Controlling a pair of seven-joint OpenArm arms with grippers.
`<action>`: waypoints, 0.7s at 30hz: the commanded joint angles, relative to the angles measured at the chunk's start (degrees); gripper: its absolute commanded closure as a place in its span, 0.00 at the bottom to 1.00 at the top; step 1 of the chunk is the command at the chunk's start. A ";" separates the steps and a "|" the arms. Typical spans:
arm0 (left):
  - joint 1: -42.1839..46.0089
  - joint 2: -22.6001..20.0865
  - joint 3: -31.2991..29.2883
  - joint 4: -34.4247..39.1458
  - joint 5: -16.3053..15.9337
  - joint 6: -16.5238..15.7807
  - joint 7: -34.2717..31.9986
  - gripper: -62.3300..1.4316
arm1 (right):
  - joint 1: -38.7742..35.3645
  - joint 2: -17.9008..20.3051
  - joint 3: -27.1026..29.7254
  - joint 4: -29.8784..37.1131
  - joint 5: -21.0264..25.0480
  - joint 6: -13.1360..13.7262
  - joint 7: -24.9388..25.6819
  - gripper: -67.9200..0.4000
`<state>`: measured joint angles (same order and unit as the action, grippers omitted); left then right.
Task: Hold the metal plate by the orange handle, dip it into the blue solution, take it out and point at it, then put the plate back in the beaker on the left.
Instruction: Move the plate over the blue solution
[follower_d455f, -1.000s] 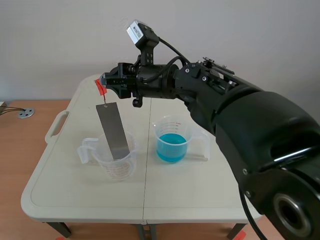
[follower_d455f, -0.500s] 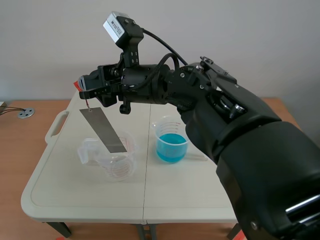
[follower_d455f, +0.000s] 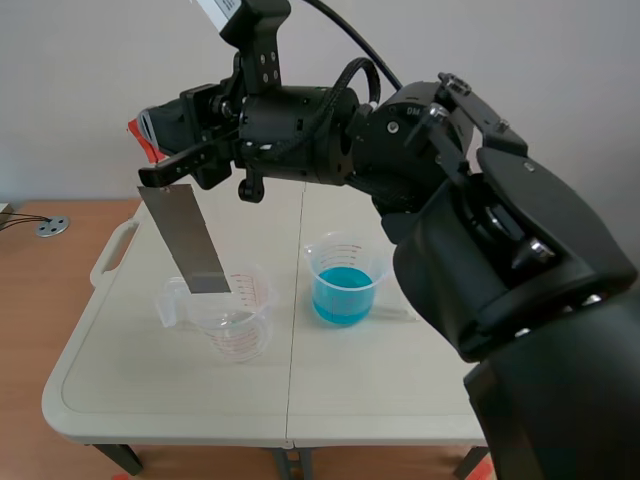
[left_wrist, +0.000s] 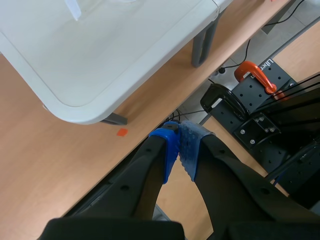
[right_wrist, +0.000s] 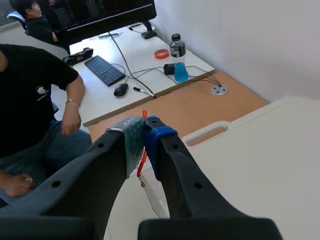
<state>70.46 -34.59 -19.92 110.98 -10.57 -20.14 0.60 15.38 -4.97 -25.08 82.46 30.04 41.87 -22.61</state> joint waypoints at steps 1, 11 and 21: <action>-0.50 0.42 -0.09 0.33 -0.35 -0.13 -0.52 0.95 | 0.79 0.04 0.39 1.81 -0.15 0.85 0.85 0.97; -0.81 0.42 -0.09 0.33 -0.37 -0.13 -0.37 0.95 | -1.09 0.07 1.40 10.69 -5.07 0.85 0.42 0.97; -0.81 0.42 -0.09 0.33 -0.37 -0.15 -0.35 0.95 | -1.42 0.07 5.60 15.37 -5.44 0.85 -2.84 0.97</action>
<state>69.54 -34.59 -19.92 110.98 -10.55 -20.16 0.84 13.28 -4.45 -19.84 96.68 24.14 42.06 -26.09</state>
